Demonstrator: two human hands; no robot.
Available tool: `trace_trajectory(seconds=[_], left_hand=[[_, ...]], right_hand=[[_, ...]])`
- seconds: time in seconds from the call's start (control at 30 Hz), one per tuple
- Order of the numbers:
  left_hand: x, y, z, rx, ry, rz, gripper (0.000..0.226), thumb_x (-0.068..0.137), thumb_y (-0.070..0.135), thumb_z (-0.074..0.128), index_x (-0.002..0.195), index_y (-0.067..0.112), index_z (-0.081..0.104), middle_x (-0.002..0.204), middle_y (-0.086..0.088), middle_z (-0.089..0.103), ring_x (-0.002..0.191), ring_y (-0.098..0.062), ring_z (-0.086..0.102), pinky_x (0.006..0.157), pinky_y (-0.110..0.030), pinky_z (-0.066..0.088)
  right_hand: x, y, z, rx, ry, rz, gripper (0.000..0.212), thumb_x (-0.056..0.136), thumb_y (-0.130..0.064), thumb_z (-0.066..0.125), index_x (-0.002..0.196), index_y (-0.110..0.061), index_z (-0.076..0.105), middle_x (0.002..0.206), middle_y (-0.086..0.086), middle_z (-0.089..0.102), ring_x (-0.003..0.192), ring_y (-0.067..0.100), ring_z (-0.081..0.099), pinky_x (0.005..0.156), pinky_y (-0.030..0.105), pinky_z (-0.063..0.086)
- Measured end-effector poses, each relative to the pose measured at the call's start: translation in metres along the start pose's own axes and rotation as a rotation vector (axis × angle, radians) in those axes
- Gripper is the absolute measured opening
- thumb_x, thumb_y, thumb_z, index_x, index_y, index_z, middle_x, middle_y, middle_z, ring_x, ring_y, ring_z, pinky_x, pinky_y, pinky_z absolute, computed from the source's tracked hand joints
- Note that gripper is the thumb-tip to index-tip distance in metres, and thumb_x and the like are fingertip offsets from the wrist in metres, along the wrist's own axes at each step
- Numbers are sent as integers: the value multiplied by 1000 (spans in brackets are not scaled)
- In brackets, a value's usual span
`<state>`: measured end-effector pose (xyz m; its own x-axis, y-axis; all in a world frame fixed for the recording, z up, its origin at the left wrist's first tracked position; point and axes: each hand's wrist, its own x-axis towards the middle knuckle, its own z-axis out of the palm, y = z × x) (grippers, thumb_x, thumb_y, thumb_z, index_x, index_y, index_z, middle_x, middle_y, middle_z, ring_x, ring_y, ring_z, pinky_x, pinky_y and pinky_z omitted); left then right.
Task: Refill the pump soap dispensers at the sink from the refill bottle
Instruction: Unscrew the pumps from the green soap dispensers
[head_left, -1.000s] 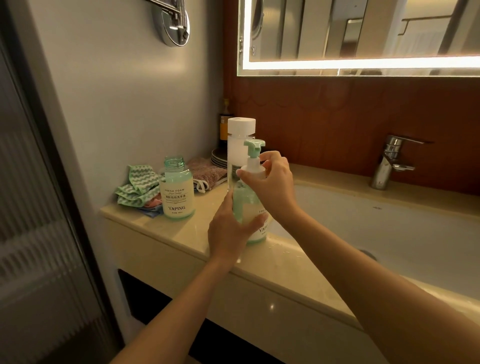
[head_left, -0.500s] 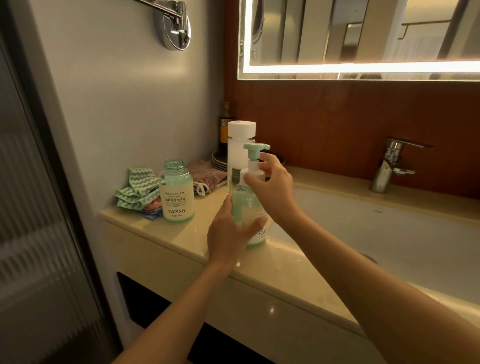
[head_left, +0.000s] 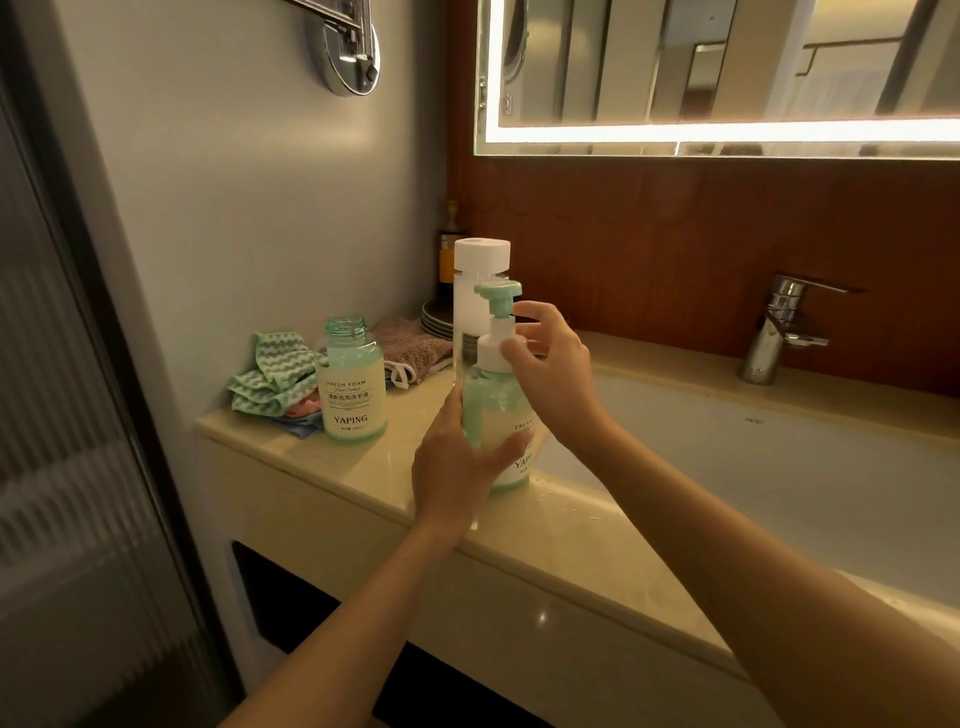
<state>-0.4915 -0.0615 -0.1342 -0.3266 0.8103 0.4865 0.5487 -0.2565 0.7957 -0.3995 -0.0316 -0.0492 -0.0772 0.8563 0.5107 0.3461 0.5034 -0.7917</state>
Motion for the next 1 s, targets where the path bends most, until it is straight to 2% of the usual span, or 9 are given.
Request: trace_trajectory(seconds=[0.13,0.27,0.43,0.53,0.63,0.7,0.8,0.9,1.0], left_hand=[[0,0,0,4,-5,3,78,69,49,73,135,25,40,119,4,60,104,-15,58,84,-26,45],[0,0,-1,8,-16,10,84,69,51,72,139,24,35,125,4,58,109,-15,55,89,-29,45],[-1,1,-1,-1,-11,10,79,69,50,73,136,24,39,119,4,60,105,-15,57,86,-29,46],[-1,1,-2,-2,-5,13,78,69,47,73,135,23,40,116,4,60,100,-12,56,83,-27,45],[-1,0,-1,-10,-8,21,79,69,48,73,136,23,39,119,4,59,102,-11,56,84,-26,46],[-1,0,-1,-13,-11,20,81,69,50,72,137,24,38,121,4,59,105,-13,56,87,-29,47],[-1,0,0,-14,-7,19,80,69,50,73,137,24,39,120,5,59,105,-13,57,84,-27,46],[0,-1,0,-10,8,21,78,68,50,73,134,24,41,114,5,61,101,-14,58,80,-26,45],[0,-1,0,-18,-7,13,78,70,49,73,136,25,39,118,6,60,98,-7,53,81,-23,43]], right_hand=[[1,0,6,-127,8,-51,56,85,-43,58,133,-22,39,124,2,54,105,16,53,87,39,50],[6,-1,11,-322,62,-31,73,70,-55,69,128,-20,42,119,2,47,107,20,48,91,44,47],[4,-1,8,-171,-20,-9,52,82,-31,63,129,-21,43,118,3,55,104,20,53,90,45,49],[0,-1,5,-84,-77,1,53,86,-27,58,136,-21,39,126,4,56,110,20,53,94,45,47],[1,0,7,-205,-12,-6,65,79,-47,64,133,-19,43,130,3,50,116,20,48,97,43,45],[2,0,7,-280,59,-9,67,72,-54,68,124,-18,48,120,3,47,111,19,47,93,39,46],[1,-3,3,-236,54,-40,51,76,-41,70,116,-17,50,109,-1,49,96,13,50,77,22,47],[-3,-7,-2,-90,-47,-53,46,86,-25,62,129,-18,47,115,-3,55,83,0,50,67,11,45],[-5,-5,-3,-56,-103,-48,55,86,-27,63,135,-19,40,126,0,55,96,4,48,66,8,42]])
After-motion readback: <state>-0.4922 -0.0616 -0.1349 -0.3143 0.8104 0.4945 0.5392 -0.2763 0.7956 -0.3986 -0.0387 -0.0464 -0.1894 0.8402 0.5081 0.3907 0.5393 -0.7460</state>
